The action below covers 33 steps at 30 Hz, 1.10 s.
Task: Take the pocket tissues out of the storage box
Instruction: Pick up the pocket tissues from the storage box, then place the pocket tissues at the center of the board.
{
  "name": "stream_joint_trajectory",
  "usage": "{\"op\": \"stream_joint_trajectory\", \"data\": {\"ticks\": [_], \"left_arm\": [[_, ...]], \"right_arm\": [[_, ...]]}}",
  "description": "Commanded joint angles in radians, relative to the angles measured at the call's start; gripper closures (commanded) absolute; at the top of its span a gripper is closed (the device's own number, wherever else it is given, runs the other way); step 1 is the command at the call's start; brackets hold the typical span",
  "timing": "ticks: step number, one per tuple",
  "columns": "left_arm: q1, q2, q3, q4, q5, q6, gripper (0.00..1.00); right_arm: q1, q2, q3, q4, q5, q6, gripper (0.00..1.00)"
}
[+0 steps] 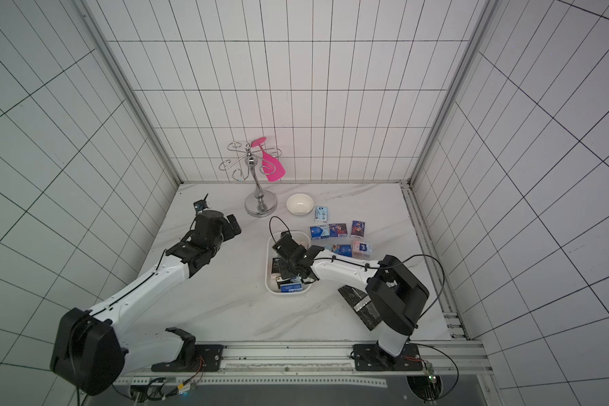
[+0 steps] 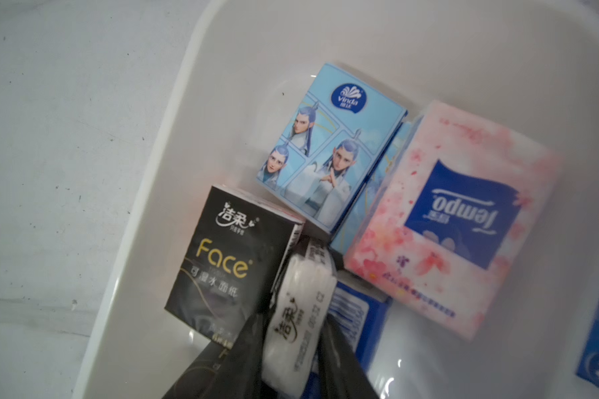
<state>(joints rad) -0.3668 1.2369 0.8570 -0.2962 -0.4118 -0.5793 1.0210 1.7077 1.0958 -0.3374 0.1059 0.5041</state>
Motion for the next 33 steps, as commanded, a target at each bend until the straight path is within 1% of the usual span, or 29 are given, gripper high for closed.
{"op": "stream_joint_trajectory", "data": {"ticks": [1,4,12,17,20,23,26,29,33], "left_arm": [[-0.003,-0.017,-0.009,0.009,-0.013,-0.003,0.01],[-0.003,-0.011,-0.005,0.009,-0.01,-0.002,0.01],[-0.003,0.002,0.002,0.008,-0.003,-0.005,0.01],[-0.003,0.002,0.007,0.002,0.005,-0.005,0.02],[-0.003,-0.002,0.009,-0.003,0.007,-0.004,0.02],[-0.003,-0.008,0.01,-0.004,0.005,0.001,0.02],[-0.003,-0.013,0.01,-0.004,0.004,0.004,0.02],[-0.003,-0.011,0.009,-0.002,0.006,0.003,0.02],[-0.003,-0.004,0.01,-0.004,0.015,0.002,0.01]], "right_arm": [[-0.009,0.004,0.018,-0.046,0.035,-0.008,0.74],[-0.009,-0.039,0.02,-0.052,0.049,-0.016,0.76],[-0.009,-0.178,0.046,-0.057,0.066,-0.042,0.77],[-0.058,-0.242,0.094,-0.079,0.08,-0.096,0.77],[-0.138,-0.266,0.12,-0.088,0.091,-0.129,0.77],[-0.271,-0.28,0.139,-0.08,0.062,-0.148,0.77],[-0.403,-0.252,0.177,-0.069,0.012,-0.162,0.77],[-0.51,-0.173,0.224,-0.042,-0.023,-0.178,0.77],[-0.579,0.002,0.366,-0.112,0.047,-0.232,0.78]]}}
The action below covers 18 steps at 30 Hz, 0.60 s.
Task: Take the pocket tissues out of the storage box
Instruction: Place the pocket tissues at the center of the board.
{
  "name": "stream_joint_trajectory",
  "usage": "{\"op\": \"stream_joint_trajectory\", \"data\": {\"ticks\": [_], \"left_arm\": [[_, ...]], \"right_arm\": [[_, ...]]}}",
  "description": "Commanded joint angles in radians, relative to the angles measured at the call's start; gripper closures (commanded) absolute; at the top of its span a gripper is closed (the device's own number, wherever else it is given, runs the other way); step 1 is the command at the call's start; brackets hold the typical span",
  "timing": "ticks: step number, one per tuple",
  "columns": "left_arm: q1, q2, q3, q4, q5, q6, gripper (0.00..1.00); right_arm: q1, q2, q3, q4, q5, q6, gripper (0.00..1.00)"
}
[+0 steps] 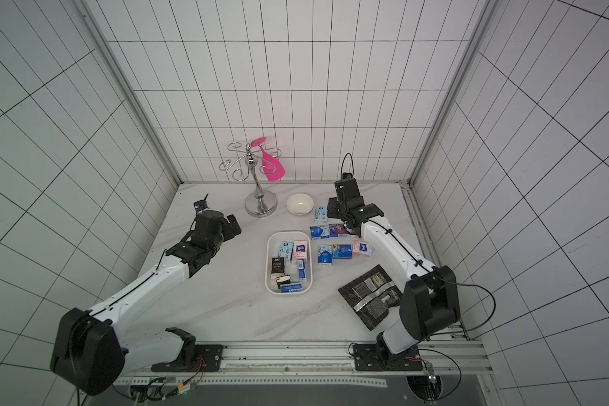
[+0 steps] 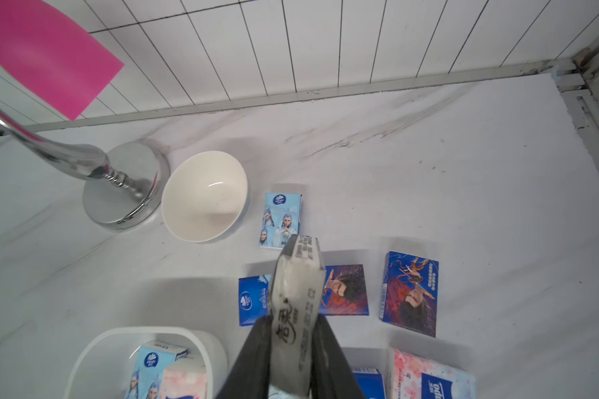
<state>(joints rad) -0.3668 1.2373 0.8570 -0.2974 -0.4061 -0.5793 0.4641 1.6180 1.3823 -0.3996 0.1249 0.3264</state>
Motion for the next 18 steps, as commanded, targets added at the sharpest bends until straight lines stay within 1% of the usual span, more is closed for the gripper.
{"op": "stream_joint_trajectory", "data": {"ticks": [1,7,14,18], "left_arm": [[-0.003,-0.004,0.013,-0.005,0.009,0.002,0.01],[-0.002,-0.012,0.012,-0.002,-0.007,0.011,0.01],[-0.002,-0.016,0.012,0.003,-0.017,0.016,0.01],[-0.003,-0.011,0.014,0.01,-0.022,0.022,0.01]], "right_arm": [[-0.033,0.136,0.121,-0.063,0.037,-0.071,0.78],[-0.052,0.315,0.246,-0.051,0.102,-0.177,0.77],[-0.055,0.482,0.407,-0.155,0.196,-0.27,0.77],[-0.055,0.537,0.443,-0.179,0.193,-0.29,0.77]]}}
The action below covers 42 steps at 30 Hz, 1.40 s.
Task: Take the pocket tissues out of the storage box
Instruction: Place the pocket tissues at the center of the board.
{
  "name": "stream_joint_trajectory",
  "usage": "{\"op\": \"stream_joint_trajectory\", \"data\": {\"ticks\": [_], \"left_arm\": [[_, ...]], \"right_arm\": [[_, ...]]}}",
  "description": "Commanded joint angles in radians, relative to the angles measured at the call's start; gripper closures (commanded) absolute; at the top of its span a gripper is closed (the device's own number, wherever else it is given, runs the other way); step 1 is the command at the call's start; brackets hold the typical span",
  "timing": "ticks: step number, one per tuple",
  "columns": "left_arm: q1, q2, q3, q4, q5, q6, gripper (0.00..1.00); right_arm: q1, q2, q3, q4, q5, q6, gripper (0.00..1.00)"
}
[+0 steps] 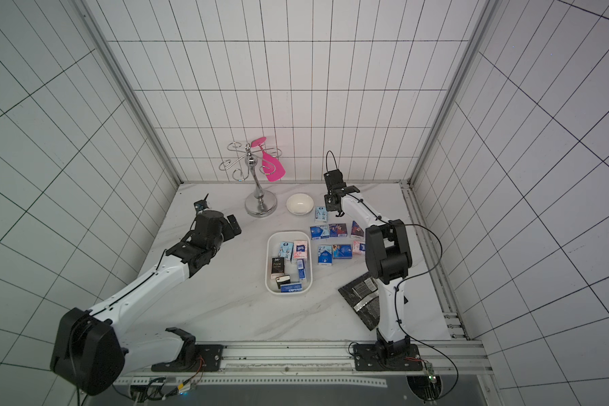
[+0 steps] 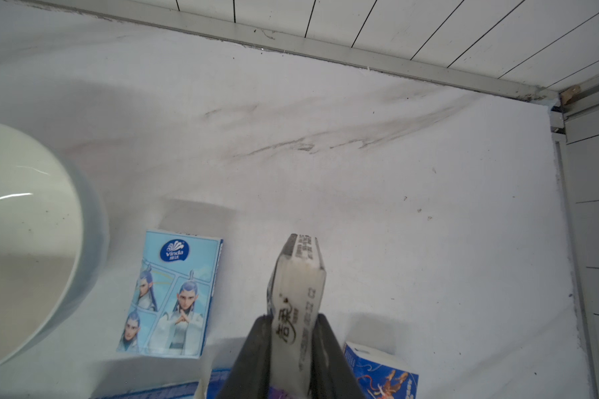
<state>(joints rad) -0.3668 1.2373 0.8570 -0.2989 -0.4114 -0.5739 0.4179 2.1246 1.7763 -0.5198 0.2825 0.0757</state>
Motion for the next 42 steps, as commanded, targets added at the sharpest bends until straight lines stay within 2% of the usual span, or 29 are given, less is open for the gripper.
{"op": "stream_joint_trajectory", "data": {"ticks": [1,9,15,21,42], "left_arm": [[-0.003,-0.009,0.016,0.013,-0.017,0.019,0.01],[-0.003,-0.005,0.023,0.015,-0.018,0.023,0.01],[-0.003,-0.002,0.022,0.015,-0.018,0.021,0.01],[-0.003,-0.011,0.017,0.015,-0.017,0.02,0.01],[-0.003,-0.009,0.01,0.009,-0.003,0.008,0.01]], "right_arm": [[-0.009,0.043,0.055,-0.062,0.032,-0.042,0.77],[-0.007,0.118,0.093,-0.101,0.008,-0.031,0.76],[0.0,0.126,0.085,-0.1,-0.032,0.001,0.64],[0.005,0.107,0.061,-0.082,-0.059,0.032,0.58],[0.008,0.072,0.013,-0.071,-0.105,0.055,0.56]]}}
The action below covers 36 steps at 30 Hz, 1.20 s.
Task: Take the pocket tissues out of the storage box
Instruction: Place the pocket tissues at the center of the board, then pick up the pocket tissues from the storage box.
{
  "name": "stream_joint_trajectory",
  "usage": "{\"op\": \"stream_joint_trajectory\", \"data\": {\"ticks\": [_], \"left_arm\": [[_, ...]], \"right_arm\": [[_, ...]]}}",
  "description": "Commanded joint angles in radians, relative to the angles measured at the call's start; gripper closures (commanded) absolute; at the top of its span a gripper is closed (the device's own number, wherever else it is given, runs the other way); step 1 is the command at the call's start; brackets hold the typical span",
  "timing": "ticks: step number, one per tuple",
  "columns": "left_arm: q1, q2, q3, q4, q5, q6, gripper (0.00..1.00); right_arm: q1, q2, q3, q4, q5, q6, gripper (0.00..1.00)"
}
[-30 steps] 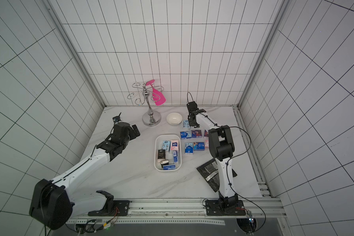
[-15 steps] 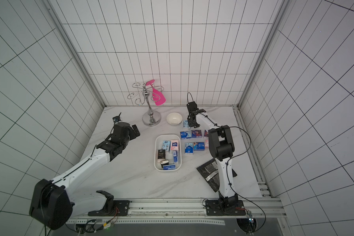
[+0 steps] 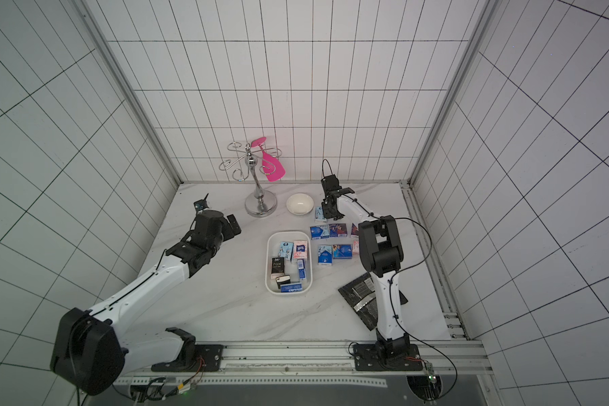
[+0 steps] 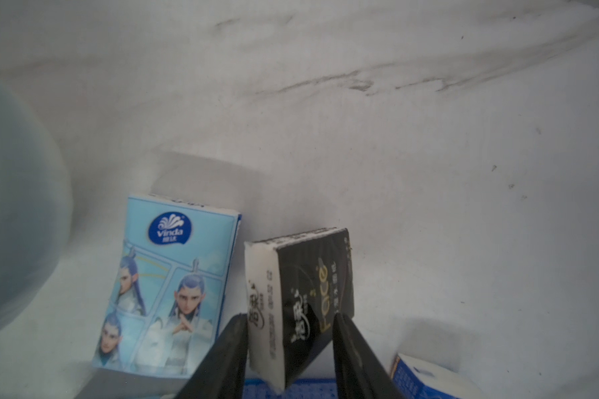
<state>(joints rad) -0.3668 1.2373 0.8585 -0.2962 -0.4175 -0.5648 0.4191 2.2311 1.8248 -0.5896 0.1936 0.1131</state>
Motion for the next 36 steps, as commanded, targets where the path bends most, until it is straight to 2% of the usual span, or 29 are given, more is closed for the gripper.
{"op": "stream_joint_trajectory", "data": {"ticks": [1,6,13,20,23,28,36], "left_arm": [[-0.003,-0.008,0.01,0.006,0.003,-0.001,0.01],[-0.003,-0.005,0.011,0.005,0.008,-0.003,0.02],[-0.003,-0.007,0.008,0.003,0.009,-0.004,0.01],[-0.003,-0.005,0.01,0.003,0.006,-0.004,0.02],[-0.003,0.001,0.012,0.006,0.009,-0.006,0.02],[-0.003,0.007,0.019,0.006,0.018,-0.007,0.02],[-0.004,0.005,0.016,0.005,0.021,-0.014,0.02]], "right_arm": [[0.007,-0.039,-0.04,0.002,-0.019,0.019,0.56],[0.007,-0.05,-0.054,0.005,-0.008,0.018,0.52],[0.006,-0.08,-0.065,0.017,-0.021,0.025,0.52],[0.048,-0.221,-0.11,0.023,-0.066,0.026,0.52],[0.108,-0.313,-0.179,0.025,-0.09,0.038,0.52],[0.268,-0.489,-0.393,0.12,-0.076,0.072,0.5],[0.454,-0.579,-0.516,0.126,-0.085,0.189,0.48]]}}
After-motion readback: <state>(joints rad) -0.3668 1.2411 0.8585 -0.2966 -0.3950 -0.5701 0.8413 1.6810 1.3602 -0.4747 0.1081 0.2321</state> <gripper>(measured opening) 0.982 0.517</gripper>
